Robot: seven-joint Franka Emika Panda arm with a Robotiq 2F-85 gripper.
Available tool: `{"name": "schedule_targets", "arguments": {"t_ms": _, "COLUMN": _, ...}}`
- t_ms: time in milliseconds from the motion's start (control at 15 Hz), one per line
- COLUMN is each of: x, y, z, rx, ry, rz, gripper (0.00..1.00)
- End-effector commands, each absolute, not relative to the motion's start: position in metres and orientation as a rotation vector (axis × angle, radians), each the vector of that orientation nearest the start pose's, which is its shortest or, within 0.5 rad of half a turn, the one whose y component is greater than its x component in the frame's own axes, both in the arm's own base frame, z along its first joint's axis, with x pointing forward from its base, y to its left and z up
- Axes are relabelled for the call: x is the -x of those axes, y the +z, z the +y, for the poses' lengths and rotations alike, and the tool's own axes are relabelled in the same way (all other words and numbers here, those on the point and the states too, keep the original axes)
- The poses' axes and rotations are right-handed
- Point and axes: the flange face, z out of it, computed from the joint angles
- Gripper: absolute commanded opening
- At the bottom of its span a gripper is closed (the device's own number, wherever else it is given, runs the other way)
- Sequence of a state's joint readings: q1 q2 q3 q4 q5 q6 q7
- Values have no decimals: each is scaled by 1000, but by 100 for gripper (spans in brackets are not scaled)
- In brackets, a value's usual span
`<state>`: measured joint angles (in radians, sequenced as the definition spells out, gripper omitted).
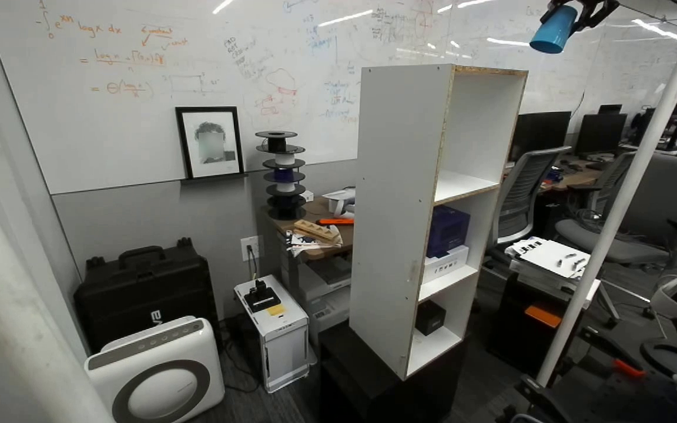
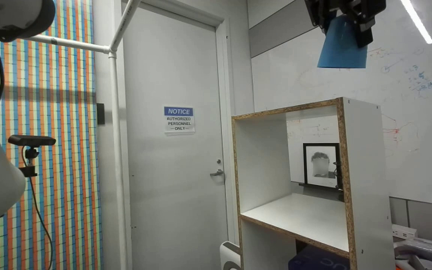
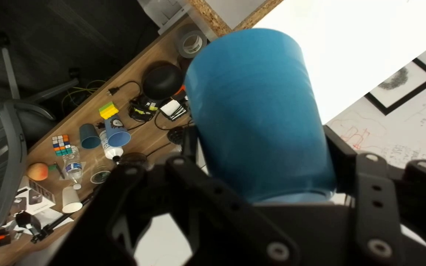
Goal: Put the cup over the shelf
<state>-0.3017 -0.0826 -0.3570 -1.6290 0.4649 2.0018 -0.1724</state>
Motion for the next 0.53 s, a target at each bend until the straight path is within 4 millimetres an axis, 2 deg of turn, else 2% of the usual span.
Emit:
{"name": "schedule_targets", "arguments": {"t_ms": 0, "x": -457, "y": 694, "z": -333, "rx": 2627, "ry": -854, "rz": 799, "gripper": 75}}
{"name": "schedule_targets", "arguments": {"t_ms": 333, "x": -455, "y": 695, "z": -332, "rx": 2626, "ry": -855, "rz": 797, "gripper": 75}}
{"name": "schedule_targets", "arguments": {"t_ms": 400, "x": -458, "y": 699, "z": -324, "rx": 2651, "ry": -855, "rz": 769, "gripper": 50}}
{"name": "schedule_targets", "arguments": {"t_ms": 467, "x": -461, "y": 702, "z": -317, "rx": 2654, "ry": -864, "rz": 753, "gripper": 50}}
